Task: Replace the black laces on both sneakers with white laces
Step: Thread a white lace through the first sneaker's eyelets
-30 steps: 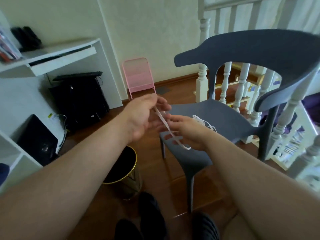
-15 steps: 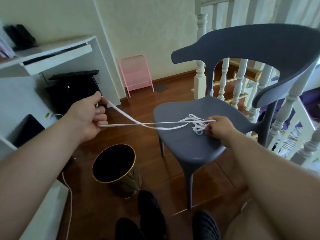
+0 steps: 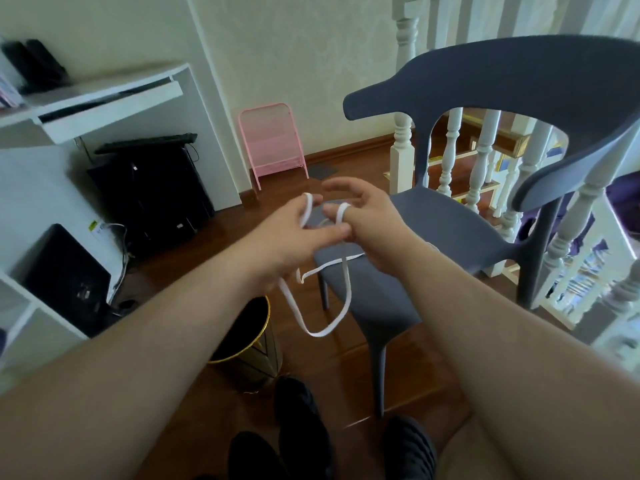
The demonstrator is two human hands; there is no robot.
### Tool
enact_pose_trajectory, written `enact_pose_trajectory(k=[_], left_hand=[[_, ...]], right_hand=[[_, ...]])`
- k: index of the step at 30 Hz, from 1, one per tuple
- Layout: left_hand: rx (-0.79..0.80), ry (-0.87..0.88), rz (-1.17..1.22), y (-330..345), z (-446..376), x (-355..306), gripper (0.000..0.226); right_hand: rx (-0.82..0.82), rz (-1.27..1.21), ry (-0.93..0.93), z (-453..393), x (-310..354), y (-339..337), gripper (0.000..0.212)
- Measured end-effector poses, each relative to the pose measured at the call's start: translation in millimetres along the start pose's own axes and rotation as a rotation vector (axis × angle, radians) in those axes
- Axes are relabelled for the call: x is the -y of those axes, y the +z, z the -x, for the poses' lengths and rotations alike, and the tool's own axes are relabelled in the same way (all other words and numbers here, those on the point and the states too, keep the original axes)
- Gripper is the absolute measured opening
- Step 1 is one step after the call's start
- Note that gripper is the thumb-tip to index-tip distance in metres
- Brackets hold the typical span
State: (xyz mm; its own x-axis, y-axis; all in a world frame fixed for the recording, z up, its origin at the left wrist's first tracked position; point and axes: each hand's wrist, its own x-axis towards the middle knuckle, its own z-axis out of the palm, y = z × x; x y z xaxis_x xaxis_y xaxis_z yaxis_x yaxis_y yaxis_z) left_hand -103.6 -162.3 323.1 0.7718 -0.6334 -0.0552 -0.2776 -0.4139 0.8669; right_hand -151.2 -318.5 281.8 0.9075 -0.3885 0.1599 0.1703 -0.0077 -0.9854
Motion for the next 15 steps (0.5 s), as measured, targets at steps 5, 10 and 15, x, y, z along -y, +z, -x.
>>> enact_pose_trajectory(k=[5, 10, 15], left_hand=[[-0.128, 0.052, -0.035, 10, -8, 6, 0.046], [-0.445, 0.248, 0.185, -38, 4, -22, 0.033], [-0.381, 0.369, 0.413, -73, 34, -50, 0.031]], right_hand=[[-0.087, 0.114, -0.001, -4, -6, -14, 0.04], [-0.088, 0.72, 0.149, -8, -47, -58, 0.035], [0.055, 0.863, 0.38, -6, -80, -75, 0.036]])
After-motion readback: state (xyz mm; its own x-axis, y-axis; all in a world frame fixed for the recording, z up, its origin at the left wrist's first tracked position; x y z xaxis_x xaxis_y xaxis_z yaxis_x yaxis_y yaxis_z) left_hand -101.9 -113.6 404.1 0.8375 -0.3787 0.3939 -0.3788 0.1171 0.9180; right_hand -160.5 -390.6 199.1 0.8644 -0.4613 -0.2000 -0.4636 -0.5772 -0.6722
